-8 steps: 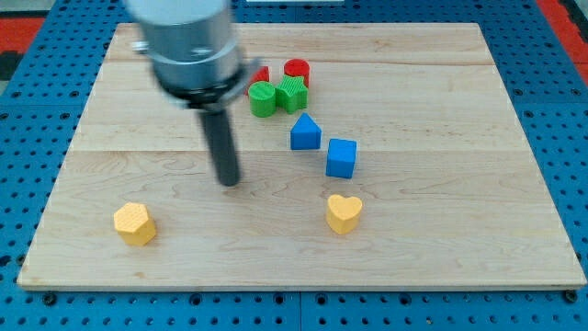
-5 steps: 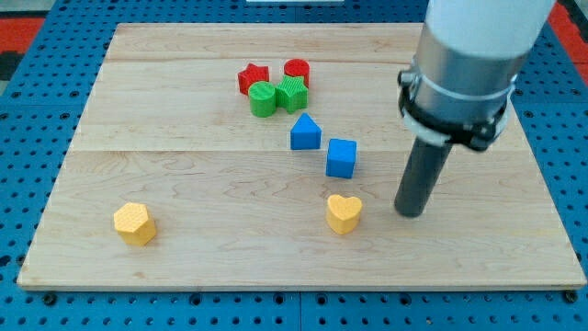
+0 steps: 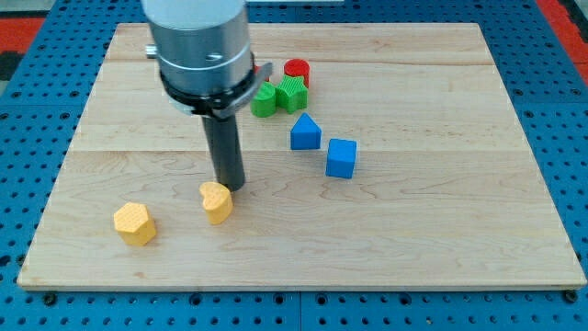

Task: Push the yellow heart right to the yellow hexagon

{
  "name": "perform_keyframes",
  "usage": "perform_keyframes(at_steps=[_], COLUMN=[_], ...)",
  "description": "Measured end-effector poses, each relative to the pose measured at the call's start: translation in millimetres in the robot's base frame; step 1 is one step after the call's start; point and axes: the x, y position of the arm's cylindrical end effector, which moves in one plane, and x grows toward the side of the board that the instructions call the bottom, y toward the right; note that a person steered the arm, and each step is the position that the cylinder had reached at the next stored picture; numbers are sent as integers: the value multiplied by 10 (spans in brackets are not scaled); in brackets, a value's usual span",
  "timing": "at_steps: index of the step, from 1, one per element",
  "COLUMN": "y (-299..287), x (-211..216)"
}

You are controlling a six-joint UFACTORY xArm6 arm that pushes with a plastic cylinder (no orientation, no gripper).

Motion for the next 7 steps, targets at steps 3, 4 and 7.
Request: perform_keyframes(at_steps=[3, 4, 7], y=[-58, 218, -552], x=[0, -39, 527])
